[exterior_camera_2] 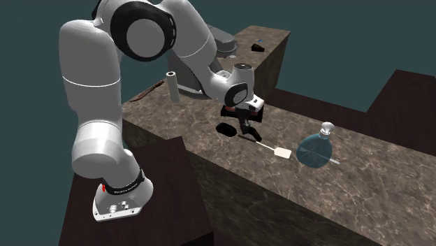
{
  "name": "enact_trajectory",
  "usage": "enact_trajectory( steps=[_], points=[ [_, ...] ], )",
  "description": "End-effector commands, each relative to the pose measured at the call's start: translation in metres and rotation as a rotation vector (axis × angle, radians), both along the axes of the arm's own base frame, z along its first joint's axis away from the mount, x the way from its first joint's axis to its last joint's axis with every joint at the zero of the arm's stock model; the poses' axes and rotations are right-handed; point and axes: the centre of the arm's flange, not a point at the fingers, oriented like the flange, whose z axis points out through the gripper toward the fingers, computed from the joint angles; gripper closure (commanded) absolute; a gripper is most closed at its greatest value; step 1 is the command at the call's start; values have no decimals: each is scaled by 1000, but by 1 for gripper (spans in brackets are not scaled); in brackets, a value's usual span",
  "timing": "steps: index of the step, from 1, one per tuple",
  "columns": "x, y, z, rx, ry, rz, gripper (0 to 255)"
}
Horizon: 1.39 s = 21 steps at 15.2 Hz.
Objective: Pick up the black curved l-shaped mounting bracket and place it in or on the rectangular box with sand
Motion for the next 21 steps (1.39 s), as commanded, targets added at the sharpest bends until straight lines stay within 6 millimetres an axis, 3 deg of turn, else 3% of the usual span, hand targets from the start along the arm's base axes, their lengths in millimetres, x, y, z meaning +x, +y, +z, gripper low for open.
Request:
enact_trajectory(
  steps=[1, 21],
  points=[
    [7, 25, -1, 0, 0, -1, 255],
    [96, 274, 4, 0, 0, -1, 255]
  ],
)
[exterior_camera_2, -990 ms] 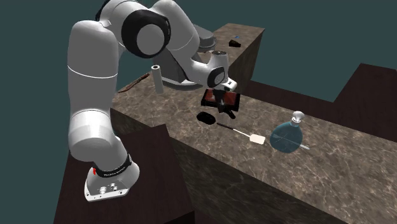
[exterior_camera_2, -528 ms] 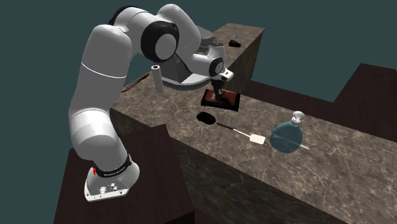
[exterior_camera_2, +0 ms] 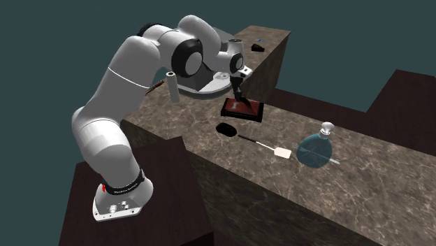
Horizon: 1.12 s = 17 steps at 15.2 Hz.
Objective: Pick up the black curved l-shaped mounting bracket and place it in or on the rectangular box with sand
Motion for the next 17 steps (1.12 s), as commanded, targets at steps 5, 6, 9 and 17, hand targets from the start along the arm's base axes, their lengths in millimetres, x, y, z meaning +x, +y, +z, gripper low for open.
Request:
enact_trajectory(
  steps=[5, 6, 9, 17],
  points=[
    [16, 39, -15, -1, 0, -1, 255],
    [16, 39, -20, -1, 0, -1, 255],
    [16, 39, -36, -1, 0, -1, 255],
    [16, 39, -77, -1, 0, -1, 255]
  ],
)
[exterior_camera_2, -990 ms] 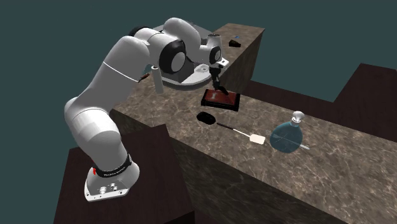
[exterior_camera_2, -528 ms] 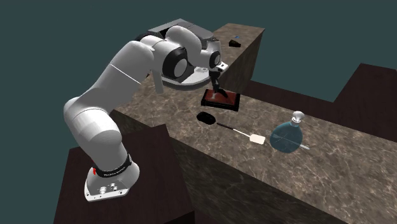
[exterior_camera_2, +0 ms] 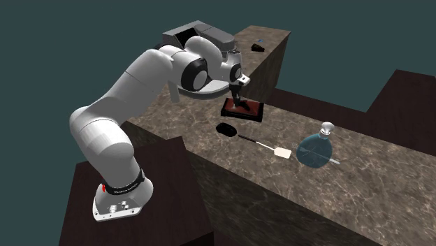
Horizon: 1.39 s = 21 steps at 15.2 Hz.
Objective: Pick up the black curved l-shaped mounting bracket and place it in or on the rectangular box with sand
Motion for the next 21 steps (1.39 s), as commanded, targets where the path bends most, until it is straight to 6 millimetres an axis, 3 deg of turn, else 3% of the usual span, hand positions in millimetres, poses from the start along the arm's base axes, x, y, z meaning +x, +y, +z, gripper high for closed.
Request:
enact_trajectory(
  steps=[1, 7, 8, 13, 17, 21],
  points=[
    [0, 0, -5, 0, 1, 0, 255],
    [0, 0, -5, 0, 1, 0, 255],
    [0, 0, -5, 0, 0, 0, 0],
    [0, 0, -5, 0, 1, 0, 0],
    [-5, 1, 45, 0, 1, 0, 0],
    [-5, 1, 45, 0, 1, 0, 0]
  ],
)
